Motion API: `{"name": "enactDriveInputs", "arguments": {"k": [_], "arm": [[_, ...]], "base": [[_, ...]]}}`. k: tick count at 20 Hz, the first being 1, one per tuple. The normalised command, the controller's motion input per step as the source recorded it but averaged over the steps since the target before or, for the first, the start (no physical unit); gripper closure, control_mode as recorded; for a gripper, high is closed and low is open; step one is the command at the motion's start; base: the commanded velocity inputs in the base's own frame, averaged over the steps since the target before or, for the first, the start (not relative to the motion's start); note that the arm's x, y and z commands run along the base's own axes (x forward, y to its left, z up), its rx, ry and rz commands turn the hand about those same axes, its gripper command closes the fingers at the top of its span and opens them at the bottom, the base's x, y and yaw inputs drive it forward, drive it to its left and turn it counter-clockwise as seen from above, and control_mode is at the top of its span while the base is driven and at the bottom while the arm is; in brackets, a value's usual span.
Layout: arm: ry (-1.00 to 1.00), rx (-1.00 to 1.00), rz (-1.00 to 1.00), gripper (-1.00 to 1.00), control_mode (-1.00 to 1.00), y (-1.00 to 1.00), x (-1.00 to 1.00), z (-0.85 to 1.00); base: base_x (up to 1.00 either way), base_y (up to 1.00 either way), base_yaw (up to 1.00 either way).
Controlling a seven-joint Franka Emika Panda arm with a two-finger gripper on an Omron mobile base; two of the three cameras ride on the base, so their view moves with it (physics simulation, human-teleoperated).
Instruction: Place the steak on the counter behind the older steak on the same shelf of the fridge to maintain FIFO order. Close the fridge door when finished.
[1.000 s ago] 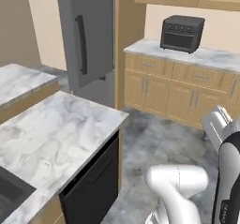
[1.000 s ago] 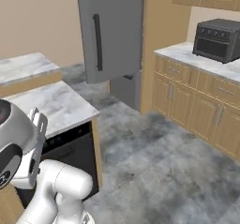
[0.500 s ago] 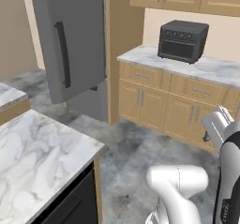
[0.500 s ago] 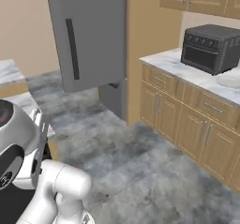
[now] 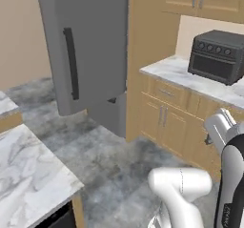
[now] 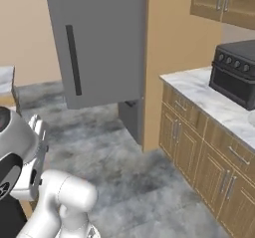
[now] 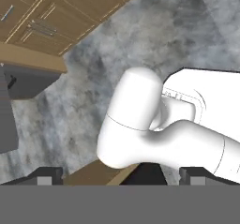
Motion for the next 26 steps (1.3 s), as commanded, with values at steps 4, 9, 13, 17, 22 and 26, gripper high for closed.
{"name": "enactDriveInputs", "arguments": {"k": [4, 9, 13, 17, 22, 26], "arm": [[0.00, 0.00, 0.00, -1.00, 1.00, 0.00, 0.00, 0.00], [0.00, 0.00, 0.00, -1.00, 1.00, 0.00, 0.00, 0.00], [0.00, 0.00, 0.00, -1.00, 1.00, 0.00, 0.00, 0.00], [0.00, 0.00, 0.00, -1.00, 1.00, 0.00, 0.00, 0.00], [0.00, 0.00, 0.00, -1.00, 1.00, 0.00, 0.00, 0.00], [0.00, 0.00, 0.00, -1.00, 1.00, 0.00, 0.00, 0.00]], "base": [[1.00, -0.63, 0.46], [1.00, -0.57, 0.41], [1.00, -0.52, 0.43], [0.95, -0.42, 0.38], [0.78, -0.30, 0.29], [0.82, -0.24, 0.26]]}}
